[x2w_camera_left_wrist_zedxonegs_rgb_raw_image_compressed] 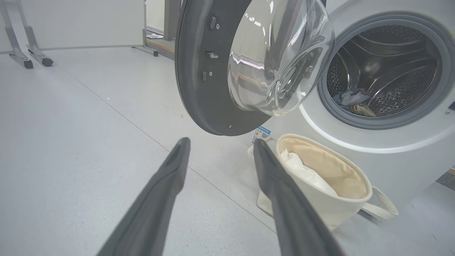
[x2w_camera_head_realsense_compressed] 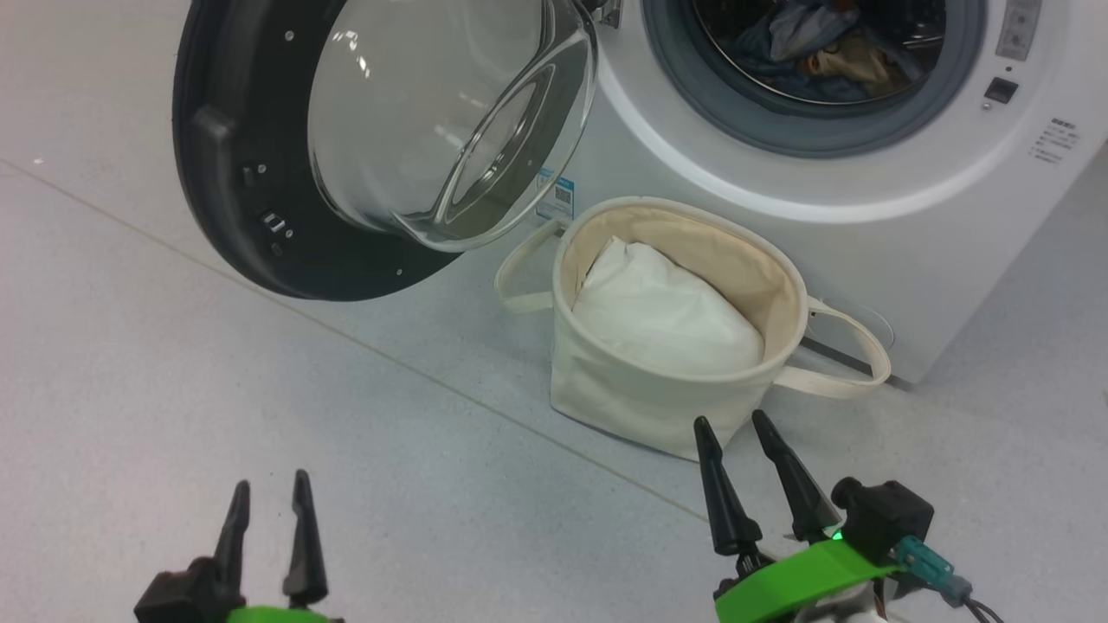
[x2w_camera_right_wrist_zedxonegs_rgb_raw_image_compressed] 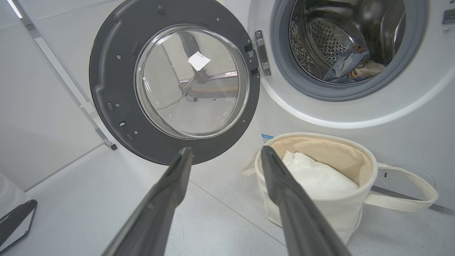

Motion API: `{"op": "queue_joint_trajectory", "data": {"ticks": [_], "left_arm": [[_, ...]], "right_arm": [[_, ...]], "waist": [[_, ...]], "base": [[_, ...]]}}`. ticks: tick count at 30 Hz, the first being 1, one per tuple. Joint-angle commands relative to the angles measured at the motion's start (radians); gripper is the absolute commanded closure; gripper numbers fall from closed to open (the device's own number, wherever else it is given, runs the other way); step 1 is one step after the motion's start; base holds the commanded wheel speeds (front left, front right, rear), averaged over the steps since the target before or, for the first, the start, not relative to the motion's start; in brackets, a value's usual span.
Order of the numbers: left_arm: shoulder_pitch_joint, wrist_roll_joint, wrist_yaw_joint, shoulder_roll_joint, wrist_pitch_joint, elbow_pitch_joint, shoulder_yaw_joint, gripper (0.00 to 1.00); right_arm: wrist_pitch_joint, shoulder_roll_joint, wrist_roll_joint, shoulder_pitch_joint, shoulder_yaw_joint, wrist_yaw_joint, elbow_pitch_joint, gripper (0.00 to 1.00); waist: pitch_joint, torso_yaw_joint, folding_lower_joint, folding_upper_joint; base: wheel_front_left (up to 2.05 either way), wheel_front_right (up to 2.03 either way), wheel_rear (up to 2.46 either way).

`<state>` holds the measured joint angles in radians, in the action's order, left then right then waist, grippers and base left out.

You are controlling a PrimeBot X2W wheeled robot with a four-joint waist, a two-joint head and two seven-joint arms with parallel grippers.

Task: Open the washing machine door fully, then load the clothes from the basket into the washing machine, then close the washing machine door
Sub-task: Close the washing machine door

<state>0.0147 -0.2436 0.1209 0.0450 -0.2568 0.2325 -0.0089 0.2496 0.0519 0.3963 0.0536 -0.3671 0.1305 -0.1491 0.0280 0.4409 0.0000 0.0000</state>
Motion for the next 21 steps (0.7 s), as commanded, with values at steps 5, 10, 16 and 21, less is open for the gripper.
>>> {"op": "queue_joint_trajectory", "data": {"ticks": [5, 10, 16, 21], "left_arm": [[-0.041, -0.01, -0.021, 0.005, -0.005, -0.095, 0.038, 1.0], [-0.064, -0.01, -0.058, 0.005, -0.005, -0.178, 0.078, 1.0], [-0.123, -0.039, -0.139, 0.005, -0.005, -0.28, 0.181, 1.0], [-0.235, -0.155, -0.229, 0.005, -0.005, -0.262, 0.316, 1.0]], "right_arm": [[0.012, -0.002, -0.006, 0.033, -0.019, 0.0, 0.032, 0.0], [0.012, -0.002, -0.012, 0.046, -0.016, 0.0, 0.034, 0.0], [0.012, -0.002, -0.028, 0.073, -0.025, 0.0, 0.04, 0.0], [0.012, -0.002, -0.046, 0.102, -0.032, 0.0, 0.035, 0.0]], "waist": [[0.021, -0.008, 0.0, 0.0], [0.051, -0.013, 0.0, 0.0], [0.105, -0.024, 0.0, 0.0], [0.151, -0.037, 0.0, 0.0]], "base": [[0.0, 0.0, 0.0], [0.0, 0.0, 0.0], [0.0, 0.0, 0.0], [0.0, 0.0, 0.0]]}}
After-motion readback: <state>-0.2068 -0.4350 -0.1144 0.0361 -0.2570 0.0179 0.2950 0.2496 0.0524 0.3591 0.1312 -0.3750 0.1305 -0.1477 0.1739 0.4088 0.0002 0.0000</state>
